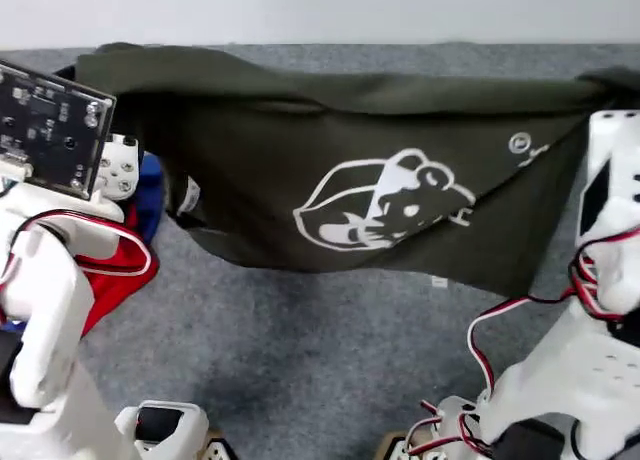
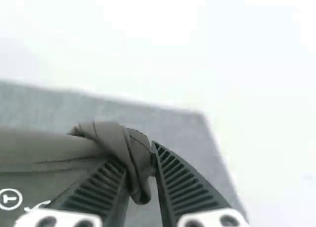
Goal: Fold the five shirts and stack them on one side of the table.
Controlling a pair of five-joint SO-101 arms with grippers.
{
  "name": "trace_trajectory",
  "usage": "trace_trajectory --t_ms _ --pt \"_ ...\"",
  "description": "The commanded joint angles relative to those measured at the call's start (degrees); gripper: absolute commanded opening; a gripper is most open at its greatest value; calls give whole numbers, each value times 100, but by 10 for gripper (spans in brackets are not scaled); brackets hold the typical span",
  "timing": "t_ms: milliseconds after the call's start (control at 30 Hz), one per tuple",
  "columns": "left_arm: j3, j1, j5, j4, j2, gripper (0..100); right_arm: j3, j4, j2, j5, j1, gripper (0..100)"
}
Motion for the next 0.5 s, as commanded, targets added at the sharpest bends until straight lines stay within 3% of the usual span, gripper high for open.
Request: trace_trajectory --t_ms 0,200,467 --pt "-242 -53 -334 -299 -53 16 -202 -400 -31 -9 -31 9" --pt "-207 -18 -387 -668 -44 16 -176 -268 365 -9 -31 9" --pt "-259 -9 -387 501 -88 16 -211 198 549 -9 -40 9"
